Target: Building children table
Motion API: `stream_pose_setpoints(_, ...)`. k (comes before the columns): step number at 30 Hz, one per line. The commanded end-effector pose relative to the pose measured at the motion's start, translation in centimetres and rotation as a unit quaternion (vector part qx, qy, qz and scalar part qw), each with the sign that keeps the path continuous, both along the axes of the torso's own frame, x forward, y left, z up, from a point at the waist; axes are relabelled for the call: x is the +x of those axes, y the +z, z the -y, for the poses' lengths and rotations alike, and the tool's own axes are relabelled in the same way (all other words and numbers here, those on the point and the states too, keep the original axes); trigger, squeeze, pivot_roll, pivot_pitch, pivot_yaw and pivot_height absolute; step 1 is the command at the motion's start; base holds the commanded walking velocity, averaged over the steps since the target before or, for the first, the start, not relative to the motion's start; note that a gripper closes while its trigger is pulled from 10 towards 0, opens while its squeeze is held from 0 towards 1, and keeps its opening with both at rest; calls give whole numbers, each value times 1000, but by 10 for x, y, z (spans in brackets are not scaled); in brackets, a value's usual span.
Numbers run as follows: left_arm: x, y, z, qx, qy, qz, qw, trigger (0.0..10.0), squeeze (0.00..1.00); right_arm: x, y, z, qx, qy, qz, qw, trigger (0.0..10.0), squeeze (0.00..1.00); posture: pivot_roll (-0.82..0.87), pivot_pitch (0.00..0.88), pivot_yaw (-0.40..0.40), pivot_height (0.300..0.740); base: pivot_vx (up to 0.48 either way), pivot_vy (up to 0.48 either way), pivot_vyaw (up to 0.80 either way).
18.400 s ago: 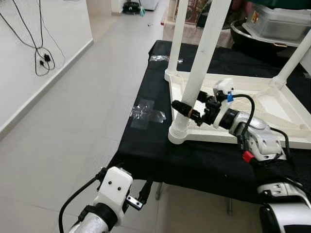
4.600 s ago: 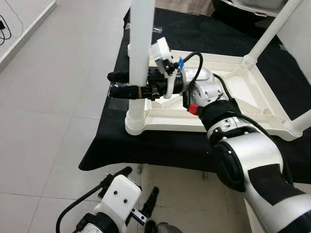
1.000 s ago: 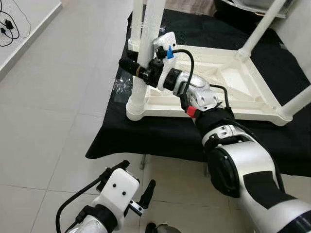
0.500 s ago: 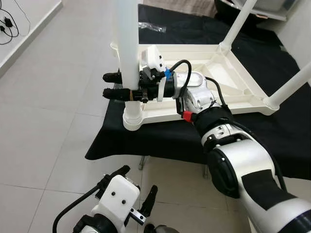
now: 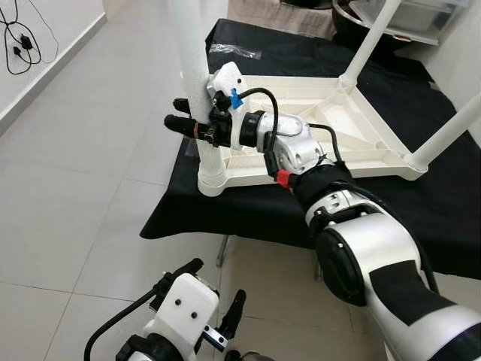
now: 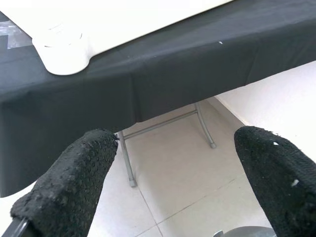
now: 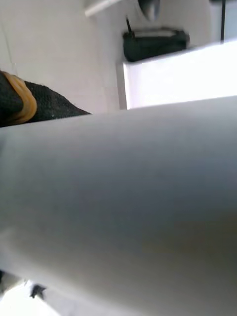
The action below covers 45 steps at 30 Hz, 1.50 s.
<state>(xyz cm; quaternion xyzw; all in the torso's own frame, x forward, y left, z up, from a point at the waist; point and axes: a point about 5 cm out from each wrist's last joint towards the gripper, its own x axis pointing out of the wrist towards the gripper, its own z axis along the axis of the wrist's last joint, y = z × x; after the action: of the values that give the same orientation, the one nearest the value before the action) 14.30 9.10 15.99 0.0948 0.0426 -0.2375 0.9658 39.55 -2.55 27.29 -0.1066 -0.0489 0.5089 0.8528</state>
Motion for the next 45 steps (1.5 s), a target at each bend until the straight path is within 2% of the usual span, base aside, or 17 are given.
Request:
stream_pose_setpoints(1, -2, -1, 0, 7, -4, -4, 1000, 10000, 0, -3, -81, 17, -58, -58, -159, 984, 10000, 0, 206, 259, -198, 740, 0, 0, 0)
stream_pose_setpoints(6, 0, -1, -1, 8, -4, -3, 1000, 10000, 0, -3, -93, 24, -35, -108, -199, 974, 10000, 0, 206, 254, -193, 740, 0, 0, 0)
stream_pose_setpoints(10, 2, -1, -1, 10, -7, -2, 1000, 10000, 0, 3, -100, 36, -35, -200, -200, 958, 10000, 0, 208, 252, -191, 740, 0, 0, 0)
stream_pose_setpoints(12, 2, -1, -1, 10, -7, -2, 1000, 10000, 0, 3, -101, 38, -35, -214, -200, 956, 10000, 0, 208, 252, -191, 740, 0, 0, 0)
stream_pose_setpoints(14, 3, -1, -1, 11, -7, -2, 1000, 10000, 0, 8, -99, 47, -6, -271, -205, 941, 10000, 0, 208, 252, -192, 740, 0, 0, 0)
stream_pose_setpoints(15, 3, -1, -1, 11, -7, -2, 1000, 10000, 0, 8, -99, 47, -6, -271, -205, 941, 10000, 0, 208, 252, -192, 740, 0, 0, 0)
stream_pose_setpoints(17, 3, -1, -1, 12, -7, -3, 1000, 10000, 0, 11, -96, 52, 25, -310, -211, 926, 10000, 0, 209, 250, -190, 740, 0, 0, 0)
stream_pose_setpoints(21, 3, -2, -1, 11, -8, -3, 1000, 10000, 0, 12, -94, 53, 56, -331, -221, 916, 10000, 0, 207, 247, -189, 740, 0, 0, 0)
stream_pose_setpoints(24, 4, -3, -1, 12, -8, -4, 1000, 10000, 0, 17, -81, 54, 133, -369, -217, 894, 10000, 0, 206, 240, -185, 740, 0, 0, 0)
stream_pose_setpoints(26, 5, -4, -1, 12, -8, -4, 1000, 10000, 0, 22, -60, 54, 190, -369, -190, 890, 10000, 0, 207, 236, -185, 740, 0, 0, 0)
stream_pose_setpoints(28, 5, -4, -1, 12, -8, -4, 1000, 10000, 0, 23, -51, 55, 209, -366, -175, 890, 10000, 0, 209, 234, -185, 740, 0, 0, 0)
stream_pose_setpoints(30, 6, -5, -1, 13, -7, -4, 1000, 10000, 0, 25, -26, 56, 258, -353, -134, 889, 10000, 0, 207, 232, -181, 740, 0, 0, 0)
stream_pose_setpoints(31, 7, -5, -2, 13, -6, -4, 1000, 10000, 0, 26, -8, 57, 279, -344, -90, 892, 10000, 0, 197, 245, -173, 740, 0, 0, 0)
stream_pose_setpoints(33, 7, -5, -3, 13, -5, -3, 1000, 10000, 0, 25, 4, 58, 290, -339, -61, 893, 10000, 0, 197, 245, -173, 740, 0, 0, 0)
stream_pose_setpoints(38, 9, -7, -3, 16, -6, -2, 1000, 10000, 0, 18, 48, 72, 318, -344, 81, 880, 10000, 0, 188, 218, -172, 740, 0, 0, 0)
stream_pose_setpoints(42, 12, -7, -4, 12, 7, 0, 1000, 10000, 0, 9, 60, 81, 360, -337, 116, 862, 10000, 0, 189, 205, -172, 740, 0, 0, 0)
stream_pose_setpoints(45, 14, -7, -6, 11, 15, 3, 1000, 10000, 0, 3, 61, 82, 363, -332, 139, 859, 10000, 0, 188, 204, -172, 740, 0, 0, 0)
